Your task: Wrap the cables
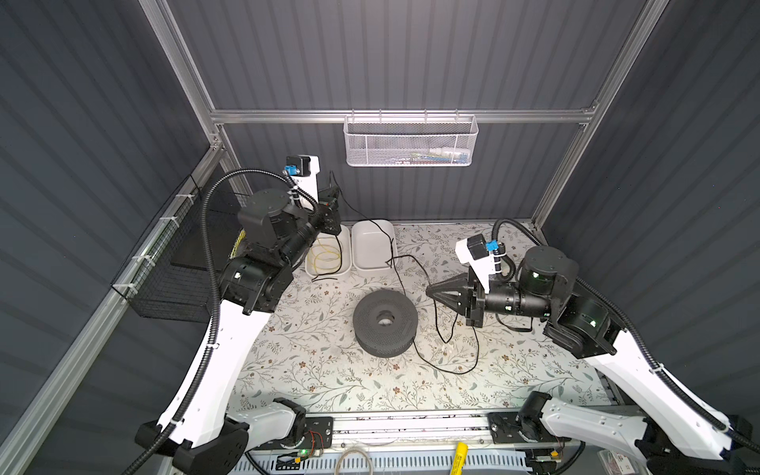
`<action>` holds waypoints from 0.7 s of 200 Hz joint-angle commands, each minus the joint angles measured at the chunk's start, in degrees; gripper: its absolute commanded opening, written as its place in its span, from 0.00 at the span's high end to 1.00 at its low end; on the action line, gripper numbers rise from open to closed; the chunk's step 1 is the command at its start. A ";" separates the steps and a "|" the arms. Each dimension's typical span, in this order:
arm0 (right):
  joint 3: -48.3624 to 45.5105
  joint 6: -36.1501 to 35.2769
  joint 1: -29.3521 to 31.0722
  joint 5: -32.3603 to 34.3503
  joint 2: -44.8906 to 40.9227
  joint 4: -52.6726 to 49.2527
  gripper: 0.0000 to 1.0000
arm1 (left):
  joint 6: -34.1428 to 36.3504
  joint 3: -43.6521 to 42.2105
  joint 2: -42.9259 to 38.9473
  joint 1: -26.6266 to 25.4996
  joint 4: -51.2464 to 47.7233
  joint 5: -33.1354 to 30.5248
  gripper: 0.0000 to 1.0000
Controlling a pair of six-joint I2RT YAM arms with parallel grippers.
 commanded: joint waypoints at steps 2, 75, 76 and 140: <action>-5.57 2.74 0.22 -7.69 1.91 0.82 1.00 | -1.44 -5.25 1.93 0.28 4.20 -2.23 1.00; -4.32 0.82 -2.33 6.62 -5.47 -1.17 1.00 | -0.28 -8.00 0.15 0.27 4.42 -1.71 1.00; -4.24 0.73 -2.53 7.11 -5.48 -1.68 1.00 | -0.29 -7.95 0.02 0.27 4.41 -1.44 1.00; -1.51 -1.26 -18.44 29.49 3.94 -1.00 1.00 | 1.23 -7.44 -6.14 0.27 -4.41 4.53 1.00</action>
